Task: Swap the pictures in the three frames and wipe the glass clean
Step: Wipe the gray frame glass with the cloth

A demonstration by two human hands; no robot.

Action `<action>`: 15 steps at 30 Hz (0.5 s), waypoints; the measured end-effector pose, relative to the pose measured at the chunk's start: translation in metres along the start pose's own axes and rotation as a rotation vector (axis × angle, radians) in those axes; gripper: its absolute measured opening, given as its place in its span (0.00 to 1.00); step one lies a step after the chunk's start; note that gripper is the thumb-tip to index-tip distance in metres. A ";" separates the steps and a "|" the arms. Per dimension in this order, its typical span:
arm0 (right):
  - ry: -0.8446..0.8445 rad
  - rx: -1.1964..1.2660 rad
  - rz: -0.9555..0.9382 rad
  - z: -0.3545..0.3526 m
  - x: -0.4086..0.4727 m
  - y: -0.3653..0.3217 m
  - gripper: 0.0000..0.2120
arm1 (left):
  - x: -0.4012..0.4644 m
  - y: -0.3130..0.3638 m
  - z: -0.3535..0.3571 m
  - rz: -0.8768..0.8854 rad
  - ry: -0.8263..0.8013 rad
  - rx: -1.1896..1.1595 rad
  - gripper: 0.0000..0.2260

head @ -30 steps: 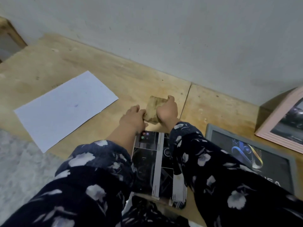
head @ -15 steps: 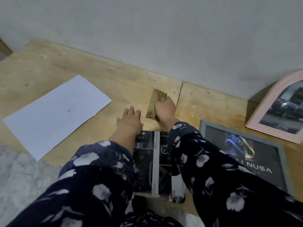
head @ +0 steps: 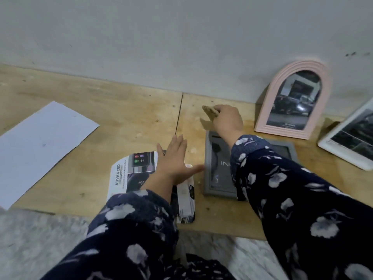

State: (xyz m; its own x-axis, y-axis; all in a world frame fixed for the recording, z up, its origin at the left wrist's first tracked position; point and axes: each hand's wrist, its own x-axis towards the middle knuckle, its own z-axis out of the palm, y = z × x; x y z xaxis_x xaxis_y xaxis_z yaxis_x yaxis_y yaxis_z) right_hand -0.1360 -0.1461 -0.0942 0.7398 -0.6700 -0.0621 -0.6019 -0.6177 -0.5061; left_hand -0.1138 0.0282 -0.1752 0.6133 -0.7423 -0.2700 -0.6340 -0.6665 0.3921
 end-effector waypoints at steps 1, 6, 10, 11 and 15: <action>-0.019 -0.077 -0.011 0.000 -0.001 0.005 0.17 | -0.005 0.009 0.009 0.027 -0.016 0.018 0.54; -0.103 -0.343 -0.147 0.022 -0.013 0.020 0.22 | -0.026 0.031 0.042 0.069 -0.014 0.166 0.60; -0.211 -0.437 -0.231 0.050 -0.021 0.032 0.18 | -0.033 0.034 0.050 -0.035 -0.008 0.207 0.59; -0.219 -0.441 -0.230 0.055 -0.022 0.035 0.18 | -0.034 0.034 0.052 -0.061 0.011 0.199 0.60; -0.208 -0.432 -0.223 0.057 -0.032 0.043 0.17 | -0.035 0.039 0.053 -0.167 0.017 0.214 0.64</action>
State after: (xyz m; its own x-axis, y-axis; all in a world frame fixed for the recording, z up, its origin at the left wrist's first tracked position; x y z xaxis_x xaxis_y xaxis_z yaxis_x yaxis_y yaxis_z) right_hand -0.1684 -0.1278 -0.1625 0.8818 -0.4340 -0.1846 -0.4595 -0.8789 -0.1283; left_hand -0.1850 0.0245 -0.1970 0.7246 -0.6206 -0.2996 -0.6073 -0.7805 0.1482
